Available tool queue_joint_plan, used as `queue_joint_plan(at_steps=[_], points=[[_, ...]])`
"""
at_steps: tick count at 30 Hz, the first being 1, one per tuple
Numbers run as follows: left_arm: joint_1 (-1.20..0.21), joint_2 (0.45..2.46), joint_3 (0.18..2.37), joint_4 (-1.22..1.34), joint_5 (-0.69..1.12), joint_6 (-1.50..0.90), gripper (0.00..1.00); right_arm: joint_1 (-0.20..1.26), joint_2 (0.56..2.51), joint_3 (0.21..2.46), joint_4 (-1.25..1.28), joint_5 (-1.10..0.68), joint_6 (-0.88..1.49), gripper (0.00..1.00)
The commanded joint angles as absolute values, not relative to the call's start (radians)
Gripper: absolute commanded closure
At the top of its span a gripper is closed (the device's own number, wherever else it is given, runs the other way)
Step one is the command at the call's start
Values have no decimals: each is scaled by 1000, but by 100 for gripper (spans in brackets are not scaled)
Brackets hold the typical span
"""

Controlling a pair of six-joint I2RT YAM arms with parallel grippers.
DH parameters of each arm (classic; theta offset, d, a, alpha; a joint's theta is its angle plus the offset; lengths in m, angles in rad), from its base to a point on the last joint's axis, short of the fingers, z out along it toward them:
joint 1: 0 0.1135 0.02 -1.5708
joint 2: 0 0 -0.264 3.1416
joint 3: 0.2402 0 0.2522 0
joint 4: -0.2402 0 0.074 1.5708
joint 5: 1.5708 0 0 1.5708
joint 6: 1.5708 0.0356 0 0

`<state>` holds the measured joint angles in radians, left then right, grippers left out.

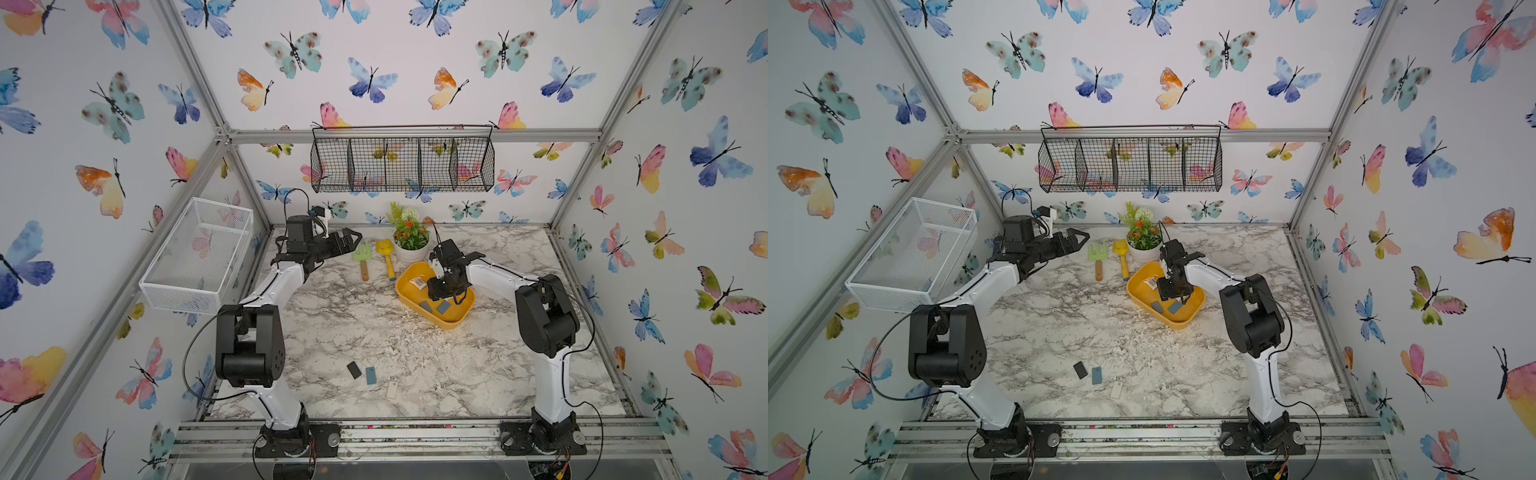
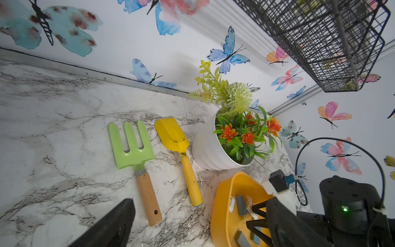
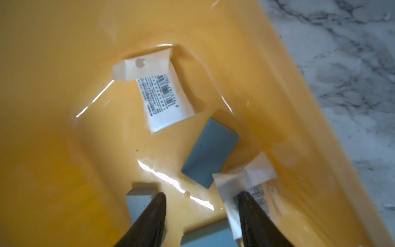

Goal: Put the eraser in the storage box
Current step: Adjust the eraser in the storage box.

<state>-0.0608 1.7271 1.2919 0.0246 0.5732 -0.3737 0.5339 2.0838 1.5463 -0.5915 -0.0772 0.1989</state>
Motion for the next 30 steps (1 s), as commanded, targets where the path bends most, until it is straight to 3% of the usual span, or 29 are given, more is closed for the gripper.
queue_joint_plan(at_steps=[1,14,22,26,30], points=[[-65,1720,1296,12,561,-355,2,537,2054,1570,-611,-72,194,42],[-64,1723,1299,1,554,-346,2,537,2105,1565,-608,-122,211,42],[-65,1712,1303,0,547,-347,2,555,1879,1637,-606,-125,182,42],[-62,1707,1314,-1,534,-356,2,648,1825,1670,-757,-97,157,42],[-48,1694,1318,0,505,-373,2,833,1756,1585,-816,-96,210,41]])
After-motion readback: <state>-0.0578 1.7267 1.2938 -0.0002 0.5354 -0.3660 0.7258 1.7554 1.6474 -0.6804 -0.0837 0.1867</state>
